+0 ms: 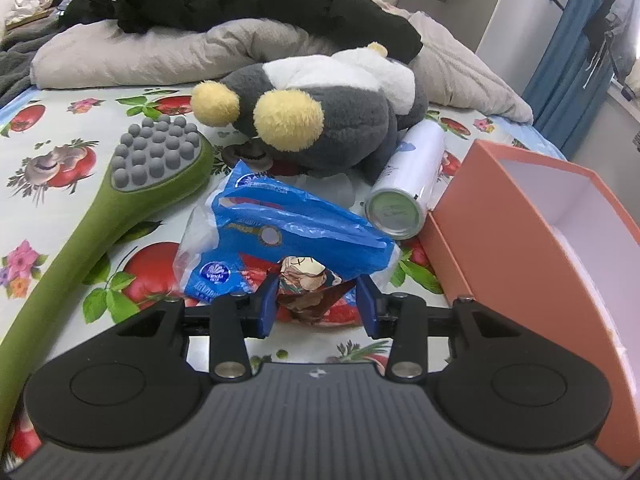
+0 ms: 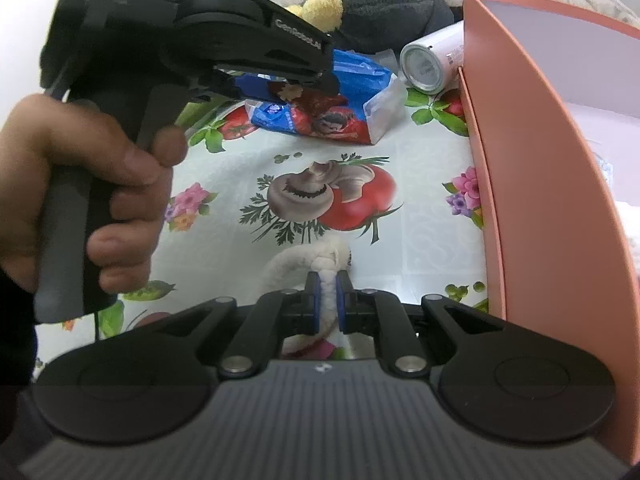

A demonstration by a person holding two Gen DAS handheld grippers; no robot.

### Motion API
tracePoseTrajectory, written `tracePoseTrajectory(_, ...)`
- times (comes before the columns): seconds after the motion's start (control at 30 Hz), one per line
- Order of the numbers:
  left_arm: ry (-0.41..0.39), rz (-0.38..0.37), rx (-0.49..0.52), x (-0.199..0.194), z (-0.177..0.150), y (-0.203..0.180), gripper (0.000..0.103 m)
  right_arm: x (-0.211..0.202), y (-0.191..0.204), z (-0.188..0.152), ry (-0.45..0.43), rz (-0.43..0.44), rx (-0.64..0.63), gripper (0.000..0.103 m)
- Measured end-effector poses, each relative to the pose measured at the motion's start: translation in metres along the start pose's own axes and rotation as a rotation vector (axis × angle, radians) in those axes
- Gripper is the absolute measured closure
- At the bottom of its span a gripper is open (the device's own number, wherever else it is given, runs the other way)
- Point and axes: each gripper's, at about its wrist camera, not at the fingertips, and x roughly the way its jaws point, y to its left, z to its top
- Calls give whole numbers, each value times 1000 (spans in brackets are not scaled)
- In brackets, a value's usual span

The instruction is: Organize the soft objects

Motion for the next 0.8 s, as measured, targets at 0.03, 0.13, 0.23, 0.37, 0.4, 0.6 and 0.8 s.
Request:
tracePoseTrajectory(0.03, -3, -1, -4, -4, -1, 0, 56, -2, 1, -1, -3, -1, -3, 92)
tracePoseTrajectory(0.13, -12, 0, -12, -18, -6, -1, 56, -7, 3, -5, -9, -5, -6, 92)
tracePoseTrajectory(0.23, -14, -1, -27, -34, -14, 0, 56, -14, 6, -9, -15, -10, -8, 92)
tracePoseTrajectory(0.37, -16, 4, -44, -56, -27, 3, 56, -21, 10, -15, -17, -8, -9, 92)
tracePoseTrajectory(0.4, -15, 6, -49, -62, -31, 4, 56, -23, 12, -16, -19, -9, -10, 92)
tracePoseTrajectory(0.6, 2, 29, -92, -94, -61, 16, 56, -30, 17, -27, -9, -7, 0, 92)
tracePoseTrajectory(0.8, 25, 53, -110, -120, -84, 26, 56, -33, 19, -33, -4, -4, 27, 91)
